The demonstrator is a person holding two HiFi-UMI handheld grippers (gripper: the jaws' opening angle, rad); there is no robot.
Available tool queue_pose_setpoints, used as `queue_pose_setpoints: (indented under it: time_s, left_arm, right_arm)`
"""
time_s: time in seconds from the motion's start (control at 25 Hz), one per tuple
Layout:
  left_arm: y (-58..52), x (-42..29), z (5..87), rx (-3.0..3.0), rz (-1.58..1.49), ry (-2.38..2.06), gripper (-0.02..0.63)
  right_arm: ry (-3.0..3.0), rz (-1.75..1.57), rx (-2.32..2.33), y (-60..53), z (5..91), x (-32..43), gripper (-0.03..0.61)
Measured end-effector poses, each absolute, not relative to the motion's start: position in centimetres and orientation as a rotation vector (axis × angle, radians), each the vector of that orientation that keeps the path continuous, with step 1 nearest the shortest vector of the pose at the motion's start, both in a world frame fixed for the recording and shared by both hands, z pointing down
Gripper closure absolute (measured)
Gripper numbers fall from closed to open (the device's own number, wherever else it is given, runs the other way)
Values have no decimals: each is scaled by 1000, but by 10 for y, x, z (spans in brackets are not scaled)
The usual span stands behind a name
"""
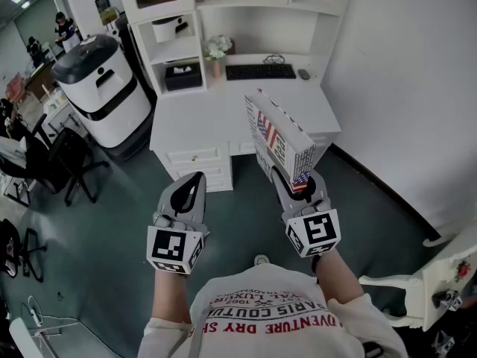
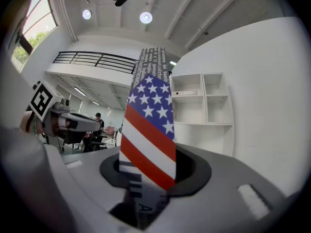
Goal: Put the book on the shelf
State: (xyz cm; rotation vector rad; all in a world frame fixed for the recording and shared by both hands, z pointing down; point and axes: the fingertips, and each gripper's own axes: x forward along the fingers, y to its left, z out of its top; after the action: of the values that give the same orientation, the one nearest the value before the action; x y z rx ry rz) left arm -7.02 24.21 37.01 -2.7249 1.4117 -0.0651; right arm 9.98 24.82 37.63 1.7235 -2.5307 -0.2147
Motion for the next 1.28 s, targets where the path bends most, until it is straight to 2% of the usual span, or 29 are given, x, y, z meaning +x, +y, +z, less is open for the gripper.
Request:
queue_pose_setpoints:
  time_s: [0.8,1.28]
  left_arm:
    - [255,-111,391,-2762,-84,1420,610]
    - [144,-99,401,-2666,-116,1559,609]
  right_arm:
    - [-2513,-104,1767,251,395,71,420]
    - [-2610,-101,1636,122,411,84,420]
